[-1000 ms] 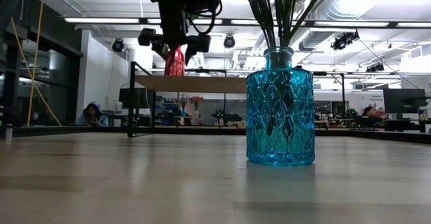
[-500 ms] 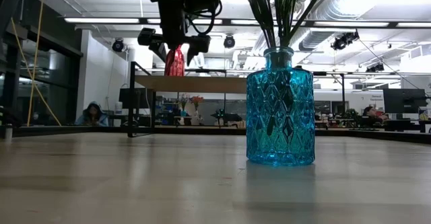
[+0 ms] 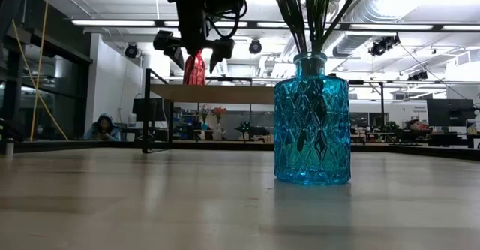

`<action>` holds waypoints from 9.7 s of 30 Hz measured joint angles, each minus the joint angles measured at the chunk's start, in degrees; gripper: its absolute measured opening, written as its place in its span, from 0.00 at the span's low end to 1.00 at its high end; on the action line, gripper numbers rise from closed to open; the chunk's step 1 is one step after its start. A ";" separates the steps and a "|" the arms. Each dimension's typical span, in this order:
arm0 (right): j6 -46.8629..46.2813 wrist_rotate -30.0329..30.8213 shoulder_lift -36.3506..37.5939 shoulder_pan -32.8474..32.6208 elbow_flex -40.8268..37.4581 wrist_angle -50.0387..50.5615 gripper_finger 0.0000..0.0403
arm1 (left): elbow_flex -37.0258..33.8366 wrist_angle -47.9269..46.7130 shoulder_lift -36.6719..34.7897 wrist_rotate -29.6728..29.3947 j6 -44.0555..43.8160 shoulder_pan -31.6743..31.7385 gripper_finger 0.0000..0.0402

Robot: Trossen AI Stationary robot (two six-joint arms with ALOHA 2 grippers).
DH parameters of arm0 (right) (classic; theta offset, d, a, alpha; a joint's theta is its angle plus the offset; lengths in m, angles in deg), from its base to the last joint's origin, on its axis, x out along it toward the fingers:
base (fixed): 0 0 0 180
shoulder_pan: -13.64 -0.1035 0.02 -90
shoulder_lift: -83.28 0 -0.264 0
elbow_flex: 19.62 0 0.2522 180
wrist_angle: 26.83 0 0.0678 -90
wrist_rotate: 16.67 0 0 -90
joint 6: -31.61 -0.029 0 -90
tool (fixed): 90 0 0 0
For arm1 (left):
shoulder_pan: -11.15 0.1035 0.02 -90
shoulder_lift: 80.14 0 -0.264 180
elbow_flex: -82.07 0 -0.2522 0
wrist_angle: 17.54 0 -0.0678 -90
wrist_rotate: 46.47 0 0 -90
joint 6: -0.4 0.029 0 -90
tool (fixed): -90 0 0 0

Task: Pick and place flowers into a vace then onto a shelf
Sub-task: Put the blue vase on the shelf

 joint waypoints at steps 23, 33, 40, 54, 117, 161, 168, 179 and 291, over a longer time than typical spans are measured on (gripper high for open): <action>0.59 0.00 -0.01 0.00 0.00 -0.01 0.46 | 0.11 -0.41 -0.51 -5.04 3.04 -6.13 0.99; 0.48 0.49 -0.02 -0.02 0.00 0.03 0.46 | 0.02 -5.51 -4.92 -2.87 2.11 -8.64 0.99; 0.46 8.78 -0.02 -0.02 0.00 2.95 0.46 | 0.07 -5.01 -10.56 -3.53 2.58 -13.33 0.99; -19.46 15.56 -0.02 -0.02 0.02 26.92 0.45 | 0.04 -5.64 -20.94 -3.80 10.56 -27.34 0.99; -67.28 -4.84 12.11 -15.47 -84.41 -56.72 0.45 | 0.07 7.48 -23.47 -8.89 17.79 -57.05 0.99; -41.93 6.38 -6.07 -15.45 -82.71 -74.25 0.75 | 0.09 -6.28 -23.43 -8.66 9.60 -56.98 0.98; -32.93 5.33 -14.77 -15.47 -75.66 -74.25 0.75 | 0.09 -6.34 -23.41 -8.66 9.60 -56.98 0.98; -31.78 -3.74 -20.99 -16.13 -71.76 -75.71 0.75 | 0.09 -7.57 -23.41 -5.31 9.12 -56.98 0.98; -27.89 2.80 -34.16 -18.64 -60.63 -75.88 0.75 | 0.07 -12.26 -23.41 -2.24 4.04 -56.98 0.98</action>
